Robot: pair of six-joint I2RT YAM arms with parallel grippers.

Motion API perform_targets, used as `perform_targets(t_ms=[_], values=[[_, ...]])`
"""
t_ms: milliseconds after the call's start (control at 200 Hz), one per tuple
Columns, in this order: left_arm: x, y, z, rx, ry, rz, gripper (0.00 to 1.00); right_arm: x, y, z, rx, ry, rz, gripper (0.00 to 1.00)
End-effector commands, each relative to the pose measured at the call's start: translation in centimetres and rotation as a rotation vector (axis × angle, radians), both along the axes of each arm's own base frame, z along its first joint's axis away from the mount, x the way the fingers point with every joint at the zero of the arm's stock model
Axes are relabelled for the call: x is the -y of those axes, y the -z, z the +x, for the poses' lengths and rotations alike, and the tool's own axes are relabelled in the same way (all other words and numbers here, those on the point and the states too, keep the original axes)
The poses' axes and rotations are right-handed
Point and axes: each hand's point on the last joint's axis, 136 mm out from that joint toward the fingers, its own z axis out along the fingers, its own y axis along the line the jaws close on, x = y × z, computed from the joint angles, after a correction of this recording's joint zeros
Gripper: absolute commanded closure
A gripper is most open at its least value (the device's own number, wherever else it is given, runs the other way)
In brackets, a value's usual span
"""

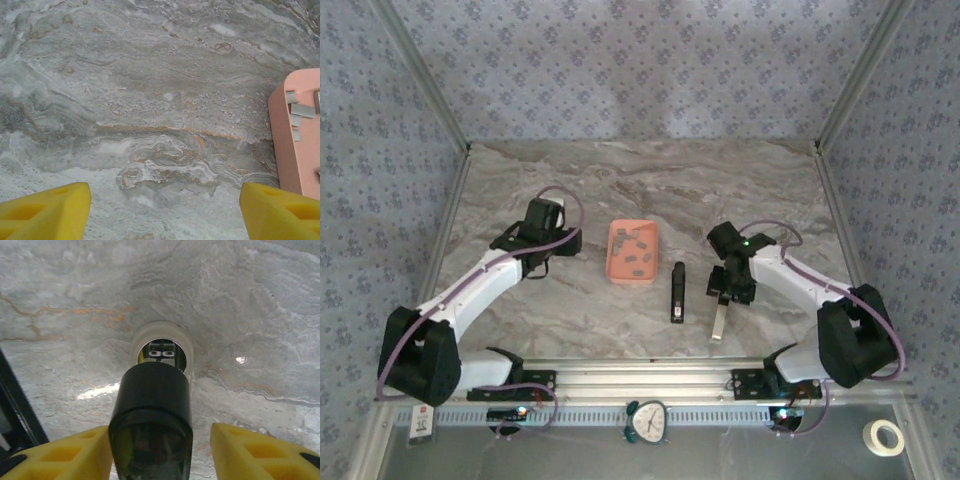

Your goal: Load the staples into the stapler

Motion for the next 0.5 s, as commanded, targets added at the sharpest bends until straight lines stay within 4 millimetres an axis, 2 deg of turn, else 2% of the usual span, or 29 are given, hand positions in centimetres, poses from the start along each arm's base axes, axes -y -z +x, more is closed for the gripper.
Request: perform_targets(t_ms=[0,155,255,365,495], values=[[0.9,-1.0,0.5,0.018,0.010,-0.030,0.22,0.0,0.6,-0.3,-0.019,0.018,0.001,0.50],[0.9,-0.9,0.5,0.017,0.011,-0.030,0.22,0.1,0.6,-0.3,-0.015,0.015,-0.006,0.66],[0.9,-1.3,0.5,0.023,0.012,-0.032,0.22,0.5,-0.2,0.0,0.013,-0.003,-0.026,0.76],[1.4,-2.3,0.5,0.047,0.059,-0.035,0.22,0.6,-2.4,0.6,0.079,-0.047,-0.024,0.83],[4.6,-4.6,0.0,0.093,0.278,-0.104,0.21,-0.4,-6.3,2.6,0.261,-0.196,0.024,0.87]])
